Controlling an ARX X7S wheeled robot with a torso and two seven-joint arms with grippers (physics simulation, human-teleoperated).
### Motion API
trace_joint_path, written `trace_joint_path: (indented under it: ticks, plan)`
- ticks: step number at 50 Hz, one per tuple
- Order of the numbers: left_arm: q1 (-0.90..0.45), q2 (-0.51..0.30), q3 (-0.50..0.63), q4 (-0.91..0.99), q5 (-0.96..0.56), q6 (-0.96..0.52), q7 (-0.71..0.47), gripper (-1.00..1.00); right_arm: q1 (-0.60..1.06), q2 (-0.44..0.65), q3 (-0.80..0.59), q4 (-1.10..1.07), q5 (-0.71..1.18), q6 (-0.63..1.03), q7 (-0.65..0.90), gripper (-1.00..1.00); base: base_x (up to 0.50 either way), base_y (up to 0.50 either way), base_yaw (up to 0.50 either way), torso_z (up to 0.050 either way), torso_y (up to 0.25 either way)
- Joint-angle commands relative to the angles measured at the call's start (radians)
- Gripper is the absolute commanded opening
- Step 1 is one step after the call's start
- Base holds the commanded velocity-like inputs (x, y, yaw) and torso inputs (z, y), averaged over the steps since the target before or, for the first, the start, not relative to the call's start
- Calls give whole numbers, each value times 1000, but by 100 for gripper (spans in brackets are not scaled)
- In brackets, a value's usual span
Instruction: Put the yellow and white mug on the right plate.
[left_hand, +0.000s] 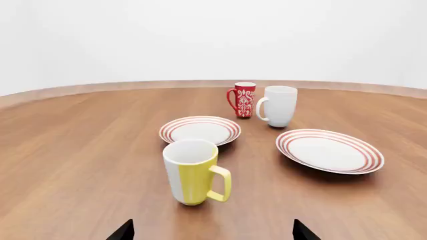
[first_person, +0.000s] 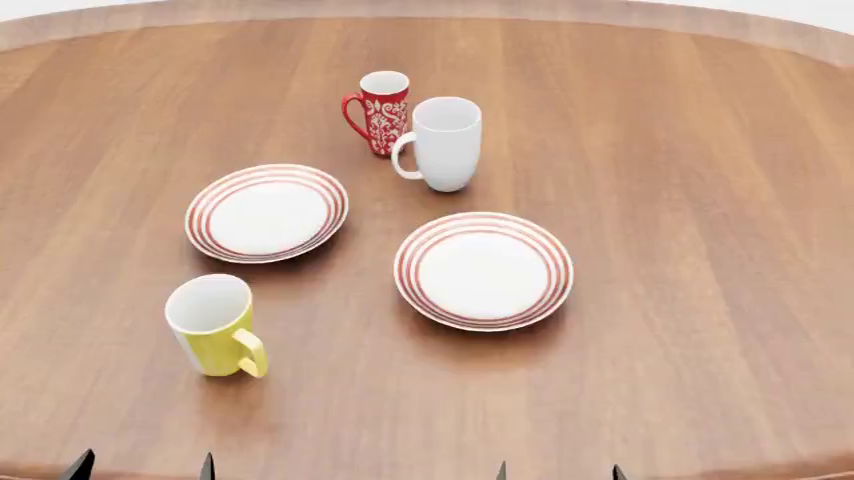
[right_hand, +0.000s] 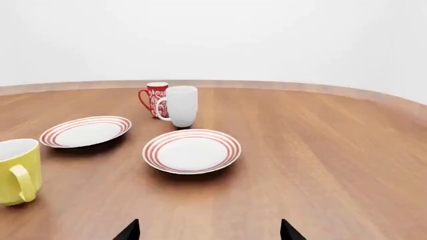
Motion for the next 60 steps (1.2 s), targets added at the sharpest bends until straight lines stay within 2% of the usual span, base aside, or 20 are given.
trace_joint_path:
  ticks: [1, 21, 48, 60]
  plan:
    - [-3, -15, 15, -2, -34, -8, -9, 100, 6, 13, -19, 9, 47, 8, -1, 100, 0, 0, 0, 0, 0]
    - [-20, -57, 69, -50, -78, 10, -71, 100, 6, 59, -60, -1, 176, 23, 13, 100, 0, 0, 0, 0, 0]
    - [-25, -97, 102, -75, -118, 34, -95, 100, 31, 93, -125, 72, 186, 7, 34, 100, 0, 0, 0, 0, 0]
    - [-22, -108, 117, -71, -130, 37, -104, 100, 32, 106, -147, 74, 171, -4, 61, 100, 0, 467, 0, 0, 0]
